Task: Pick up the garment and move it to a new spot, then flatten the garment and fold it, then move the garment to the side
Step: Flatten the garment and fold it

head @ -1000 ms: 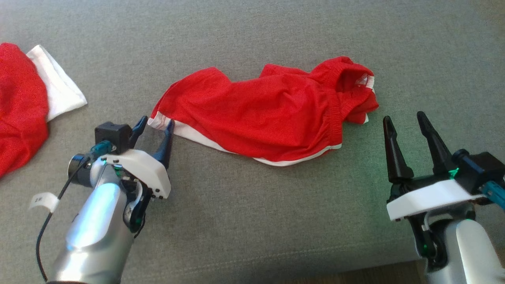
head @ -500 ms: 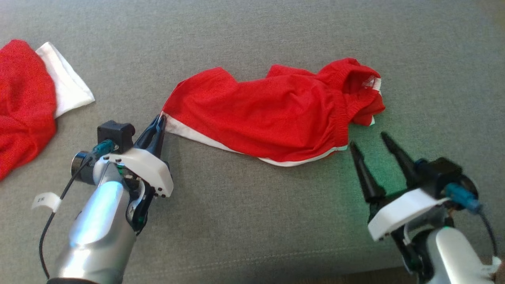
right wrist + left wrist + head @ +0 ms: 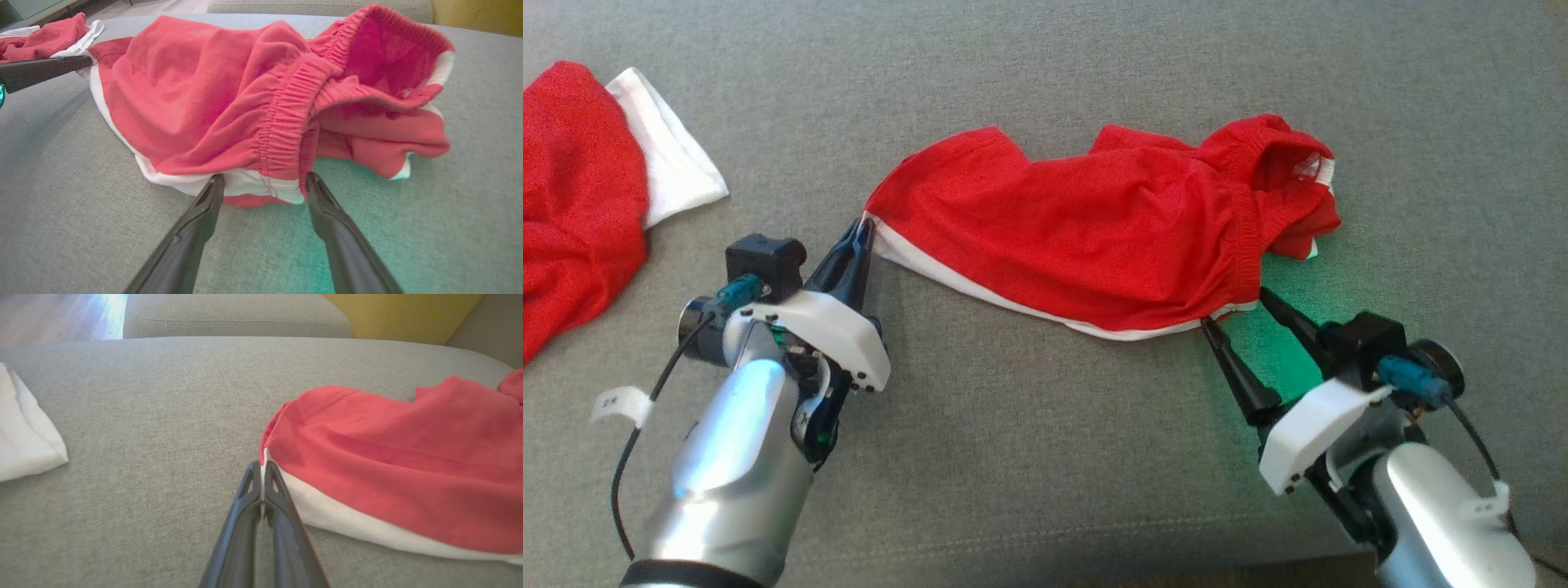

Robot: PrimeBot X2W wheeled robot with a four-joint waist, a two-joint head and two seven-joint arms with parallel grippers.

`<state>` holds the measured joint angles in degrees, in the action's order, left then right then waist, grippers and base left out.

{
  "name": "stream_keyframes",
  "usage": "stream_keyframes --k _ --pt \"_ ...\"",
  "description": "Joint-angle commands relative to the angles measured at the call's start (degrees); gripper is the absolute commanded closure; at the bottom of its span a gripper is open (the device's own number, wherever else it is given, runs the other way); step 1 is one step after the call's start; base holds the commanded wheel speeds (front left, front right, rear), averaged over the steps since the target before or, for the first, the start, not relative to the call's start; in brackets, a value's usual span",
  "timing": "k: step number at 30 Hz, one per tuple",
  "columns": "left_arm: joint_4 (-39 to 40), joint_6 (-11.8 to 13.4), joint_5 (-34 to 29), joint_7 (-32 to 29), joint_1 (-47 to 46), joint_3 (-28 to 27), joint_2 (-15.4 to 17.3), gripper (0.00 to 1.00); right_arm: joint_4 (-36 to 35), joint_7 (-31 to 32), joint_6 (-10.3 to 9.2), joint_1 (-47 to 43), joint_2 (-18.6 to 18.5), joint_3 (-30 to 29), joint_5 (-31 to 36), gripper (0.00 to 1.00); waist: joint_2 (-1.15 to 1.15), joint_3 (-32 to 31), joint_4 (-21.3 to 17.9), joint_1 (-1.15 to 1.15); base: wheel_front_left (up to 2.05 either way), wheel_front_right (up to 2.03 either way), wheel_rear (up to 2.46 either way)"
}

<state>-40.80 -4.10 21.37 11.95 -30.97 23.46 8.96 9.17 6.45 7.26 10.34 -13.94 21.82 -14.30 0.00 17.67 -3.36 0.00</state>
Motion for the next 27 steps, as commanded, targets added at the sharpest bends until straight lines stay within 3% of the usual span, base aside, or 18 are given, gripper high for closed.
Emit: stream_keyframes --k 1,2,3,4,5,16,27 --pt "1.2 -0.2 0.6 1.0 -2.5 -1.6 1.5 1.0 -0.3 -1.0 0.23 2.2 -1.5 1.5 -0.8 0.0 0.0 0.2 0.2 0.0 0.0 0.0 0.0" --pt "1.2 -0.2 0.6 1.1 -2.6 -1.6 1.5 1.0 0.4 -1.3 0.23 2.7 -1.6 1.8 -1.2 0.0 0.0 0.2 0.3 0.0 0.0 0.0 0.0" --pt "1.2 -0.2 0.7 1.2 -2.7 -1.6 1.4 1.0 1.0 -1.5 0.23 3.2 -1.8 2.0 -1.5 0.45 0.0 0.3 0.5 0.0 0.0 0.0 0.0" --pt "1.2 -0.2 0.7 1.2 -2.7 -1.6 1.4 1.0 1.0 -1.5 0.23 3.2 -1.8 2.0 -1.5 0.45 0.0 0.3 0.5 0.0 0.0 0.0 0.0" --pt "1.2 -0.1 0.8 1.4 -2.8 -1.6 1.3 1.0 2.0 -1.6 0.23 3.8 -2.1 2.4 -2.4 1.0 0.0 0.2 0.7 0.0 0.0 0.0 0.0" --pt "4.5 0.6 2.7 2.2 -2.3 -3.4 1.6 1.0 -1.6 -4.5 0.23 4.4 -3.6 0.6 -7.6 1.0 0.0 -2.2 0.1 0.0 0.0 0.0 0.0" --pt "22.9 0.5 9.1 -1.5 -5.0 -7.5 1.4 1.0 -16.3 -4.2 0.23 6.9 -5.3 -7.9 -9.7 1.0 0.0 -6.4 0.8 0.0 0.0 0.0 0.0"
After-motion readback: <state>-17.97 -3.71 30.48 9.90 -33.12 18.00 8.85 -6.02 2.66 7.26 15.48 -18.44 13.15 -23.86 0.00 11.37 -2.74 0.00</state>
